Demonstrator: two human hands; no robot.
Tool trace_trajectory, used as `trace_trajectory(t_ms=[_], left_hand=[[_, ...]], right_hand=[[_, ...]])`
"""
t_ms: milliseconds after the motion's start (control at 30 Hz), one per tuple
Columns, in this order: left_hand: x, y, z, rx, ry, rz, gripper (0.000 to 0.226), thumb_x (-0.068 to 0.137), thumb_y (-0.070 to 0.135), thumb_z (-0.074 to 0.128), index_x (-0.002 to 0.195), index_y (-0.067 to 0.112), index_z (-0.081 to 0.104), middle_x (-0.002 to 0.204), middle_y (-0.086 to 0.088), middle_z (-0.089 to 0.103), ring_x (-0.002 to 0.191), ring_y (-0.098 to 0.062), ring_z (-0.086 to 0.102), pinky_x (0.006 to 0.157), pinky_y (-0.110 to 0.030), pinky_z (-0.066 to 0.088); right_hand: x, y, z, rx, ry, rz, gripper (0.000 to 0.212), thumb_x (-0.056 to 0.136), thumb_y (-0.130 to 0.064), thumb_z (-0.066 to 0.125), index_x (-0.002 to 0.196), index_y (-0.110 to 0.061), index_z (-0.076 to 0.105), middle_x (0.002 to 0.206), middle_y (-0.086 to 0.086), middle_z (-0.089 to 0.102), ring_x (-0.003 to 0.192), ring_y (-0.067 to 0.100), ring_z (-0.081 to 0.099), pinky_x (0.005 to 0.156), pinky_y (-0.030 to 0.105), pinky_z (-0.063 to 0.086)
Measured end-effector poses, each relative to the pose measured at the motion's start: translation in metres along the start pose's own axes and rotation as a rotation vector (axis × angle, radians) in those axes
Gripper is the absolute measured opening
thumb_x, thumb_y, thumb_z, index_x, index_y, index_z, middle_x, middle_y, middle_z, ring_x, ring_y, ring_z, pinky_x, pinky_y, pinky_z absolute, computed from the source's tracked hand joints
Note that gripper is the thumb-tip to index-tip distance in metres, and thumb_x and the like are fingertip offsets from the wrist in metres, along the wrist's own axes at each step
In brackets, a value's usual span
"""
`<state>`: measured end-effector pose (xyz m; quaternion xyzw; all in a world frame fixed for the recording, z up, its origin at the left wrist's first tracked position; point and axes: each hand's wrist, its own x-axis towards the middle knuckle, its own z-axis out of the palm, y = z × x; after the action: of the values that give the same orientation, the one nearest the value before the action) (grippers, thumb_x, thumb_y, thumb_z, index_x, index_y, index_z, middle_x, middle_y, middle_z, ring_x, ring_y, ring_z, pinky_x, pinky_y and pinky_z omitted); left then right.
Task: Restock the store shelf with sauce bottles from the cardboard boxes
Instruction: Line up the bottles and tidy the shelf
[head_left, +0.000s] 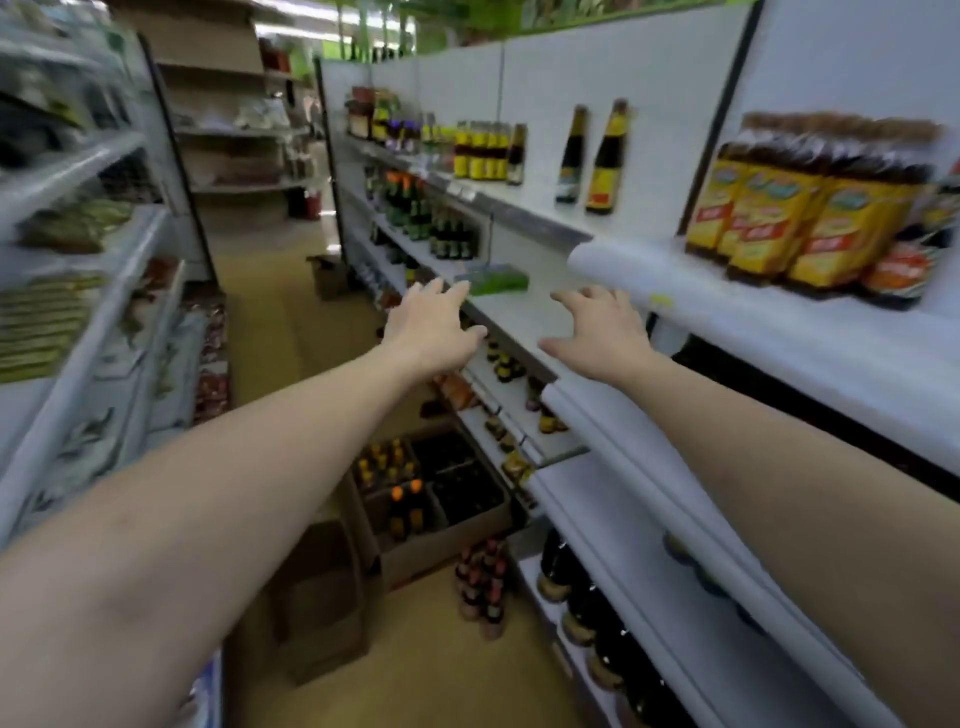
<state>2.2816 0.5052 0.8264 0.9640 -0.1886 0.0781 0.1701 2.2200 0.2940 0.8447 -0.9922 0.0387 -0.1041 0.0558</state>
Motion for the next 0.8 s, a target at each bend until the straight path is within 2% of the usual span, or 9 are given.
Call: trace_trajectory(t_ms=[167,300,700,800], left_hand=[[0.015,-0.075,0.038,-0.005,-0.062,-0.153,0.076,0.101,0.056,0.055,0.164,0.027,0.023,0.171,-0.009,0.02,0.157,-0.034,0.017,0.122,-0.05,0.033],[0.041,-0.12,0.079,-0.021,-0.105,-0.303,0.078,0.1,0.056,0.057,0.164,0.027,0.023,0.171,-0.009,0.02,0.156,-0.032,0.019,0.121,-0.048,0.034],[0.12,-0.22,0.188,-0.086,-0.271,-0.603,0.077,0.101,0.05,0.059,0.164,0.025,0.024,0.171,-0.01,0.018,0.155,-0.032,0.022,0.122,-0.044,0.033],[0.143,-0.243,0.211,-0.115,-0.299,-0.637,0.076,0.1,0.048,0.061,0.163,0.026,0.026,0.171,-0.01,0.019,0.155,-0.033,0.022,0.122,-0.043,0.032]], right_hand=[[0.058,-0.054,0.071,0.034,-0.104,-0.053,0.073,0.096,-0.056,0.062,0.156,-0.026,0.035,0.15,0.014,0.043,0.138,0.038,0.035,0.111,0.048,0.04],[0.106,-0.077,0.133,0.027,-0.19,-0.081,0.08,0.093,-0.061,0.064,0.158,-0.027,0.031,0.152,0.014,0.039,0.141,0.04,0.033,0.113,0.052,0.039],[0.252,-0.093,0.292,0.078,-0.558,-0.094,0.083,0.094,-0.061,0.063,0.161,-0.028,0.026,0.16,0.014,0.028,0.147,0.041,0.024,0.115,0.051,0.035],[0.277,-0.099,0.331,0.071,-0.628,-0.102,0.083,0.092,-0.061,0.066,0.158,-0.026,0.03,0.159,0.015,0.03,0.146,0.042,0.027,0.116,0.054,0.036]])
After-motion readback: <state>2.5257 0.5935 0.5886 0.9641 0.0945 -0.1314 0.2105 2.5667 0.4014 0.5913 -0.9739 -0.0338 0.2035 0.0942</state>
